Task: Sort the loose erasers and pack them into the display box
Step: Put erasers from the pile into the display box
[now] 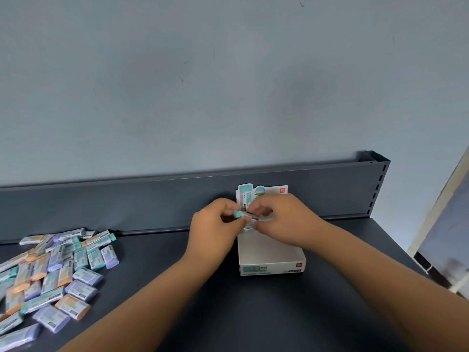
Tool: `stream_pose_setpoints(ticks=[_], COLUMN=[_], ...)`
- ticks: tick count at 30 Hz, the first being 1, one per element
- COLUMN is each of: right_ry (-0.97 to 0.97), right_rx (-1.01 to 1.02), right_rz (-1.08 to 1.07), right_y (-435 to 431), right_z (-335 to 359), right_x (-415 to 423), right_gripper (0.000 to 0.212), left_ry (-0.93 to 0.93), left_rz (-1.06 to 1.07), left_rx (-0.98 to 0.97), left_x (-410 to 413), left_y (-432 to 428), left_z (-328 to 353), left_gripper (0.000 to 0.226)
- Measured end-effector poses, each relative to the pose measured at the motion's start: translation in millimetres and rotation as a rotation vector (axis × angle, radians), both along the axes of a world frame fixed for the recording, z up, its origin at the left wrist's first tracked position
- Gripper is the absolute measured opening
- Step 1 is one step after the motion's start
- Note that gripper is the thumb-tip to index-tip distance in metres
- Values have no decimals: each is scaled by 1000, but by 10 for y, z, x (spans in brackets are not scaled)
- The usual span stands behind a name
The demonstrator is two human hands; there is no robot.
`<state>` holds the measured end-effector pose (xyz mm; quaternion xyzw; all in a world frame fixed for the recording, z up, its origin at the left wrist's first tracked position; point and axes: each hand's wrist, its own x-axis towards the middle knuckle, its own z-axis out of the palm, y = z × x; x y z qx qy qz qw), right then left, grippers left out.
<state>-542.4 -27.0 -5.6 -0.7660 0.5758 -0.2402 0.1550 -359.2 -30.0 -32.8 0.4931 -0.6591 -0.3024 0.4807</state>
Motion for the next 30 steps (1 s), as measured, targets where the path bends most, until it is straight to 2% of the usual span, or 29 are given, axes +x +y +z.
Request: stream_pose_setpoints(ticks=[4, 8, 11, 19, 23, 26, 30], right_ry=[36, 308, 405, 552, 535, 502, 461], right_rx=[-78, -154, -189, -207, -182, -169, -165], right_rz=[-63, -68, -77, -88, -115, -144, -183], right_y=[-9, -28, -52, -95, -94, -75, -51], right_z=[17, 0, -59, -150, -164, -182, -192], right_x=[-66, -68, -27, 76, 122, 168, 195], right_gripper=[18, 20, 21, 18, 20, 20, 11], left_ry=[-34, -366, -576, -760, -860, -945, -1015], left_rz=[-41, 2, 30, 82, 106, 106, 113], left_rx=[15, -109, -161, -140, -126, -106, -146], left_x=[-47, -71, -98, -155, -198, -242, -287], left_y=[-59, -168, -226, -247, -278, -274, -190], left_z=[-10, -80, -110, -39, 30, 53, 82], left_gripper=[21, 19, 19, 11, 6, 16, 10])
